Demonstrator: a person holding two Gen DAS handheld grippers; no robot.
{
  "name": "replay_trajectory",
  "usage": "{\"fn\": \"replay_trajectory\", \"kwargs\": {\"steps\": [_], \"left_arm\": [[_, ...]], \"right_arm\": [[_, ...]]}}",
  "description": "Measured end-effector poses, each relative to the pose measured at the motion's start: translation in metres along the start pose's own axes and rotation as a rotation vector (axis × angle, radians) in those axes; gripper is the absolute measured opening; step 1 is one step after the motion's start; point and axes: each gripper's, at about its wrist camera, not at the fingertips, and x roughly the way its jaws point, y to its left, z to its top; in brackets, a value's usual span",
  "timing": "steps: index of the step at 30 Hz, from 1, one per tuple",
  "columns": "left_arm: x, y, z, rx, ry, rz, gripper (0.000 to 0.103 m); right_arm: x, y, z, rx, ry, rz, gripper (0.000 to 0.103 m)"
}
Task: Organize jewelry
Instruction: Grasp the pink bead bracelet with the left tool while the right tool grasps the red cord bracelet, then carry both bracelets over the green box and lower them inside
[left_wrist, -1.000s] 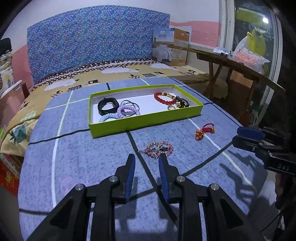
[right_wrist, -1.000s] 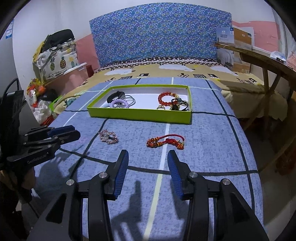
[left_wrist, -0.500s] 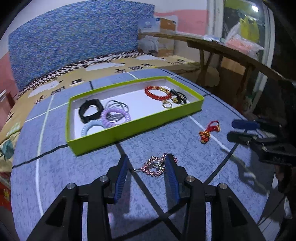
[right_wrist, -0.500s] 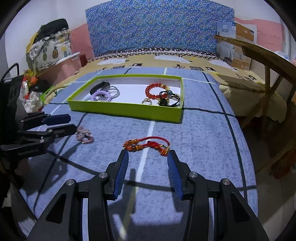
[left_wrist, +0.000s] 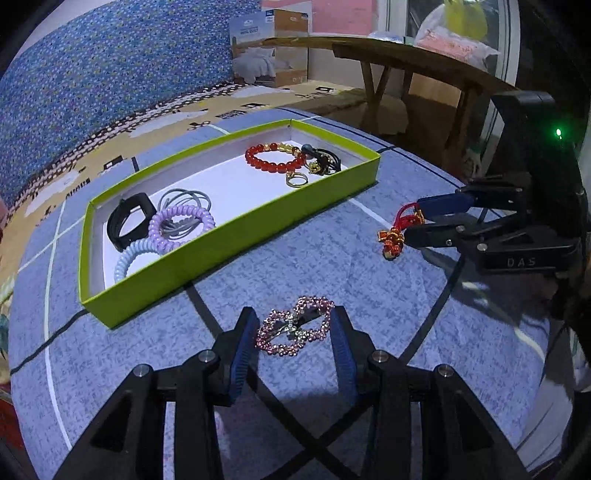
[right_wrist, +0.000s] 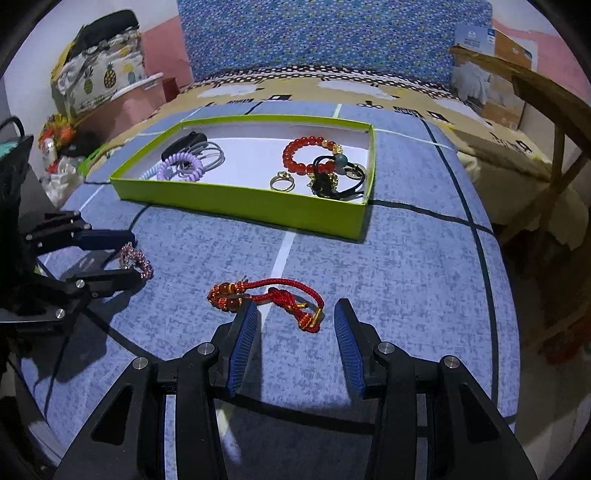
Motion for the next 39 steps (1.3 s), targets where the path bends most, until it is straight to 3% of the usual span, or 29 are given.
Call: {"fn": "replay_trajectory", "kwargs": {"steps": [2,5,8,10,18,26,39], "left_arm": [[-0.001,-0.003,-0.001,0.010,-0.001,0.010,0.043],[-0.003,-0.005,-0.003,0.017,-0.002,0.036,0.042],[-0.005,-0.008,-0.005,0.019,-0.006,0.049,0.033],[-0.006,-0.008,-0.007,0.005,0.001,0.068,0.026],[-0.014,-0.006,-0.014,-0.062,-0.011,0.078,0.025],[-0.034,0.002,-0.026,-0.191,-0.065,0.081,0.025],[-0.062,0.009,-0.025,-0.294,-0.142,0.135,0.025]], "right_arm": [[0.000,0.001,0.000,-0.008,-0.001,-0.015,0.025],[-0.002,0.002,-0.001,-0.002,-0.003,-0.021,0.017],[-0.004,0.004,-0.004,-0.001,-0.008,-0.024,0.012],[-0.007,0.006,-0.007,0.000,-0.012,-0.024,0.012],[-0.017,0.013,-0.019,0.019,-0.037,-0.008,0.010],[-0.035,0.015,-0.030,0.082,-0.091,0.025,0.010],[-0.061,0.020,-0.023,0.138,-0.183,0.062,0.010]]}}
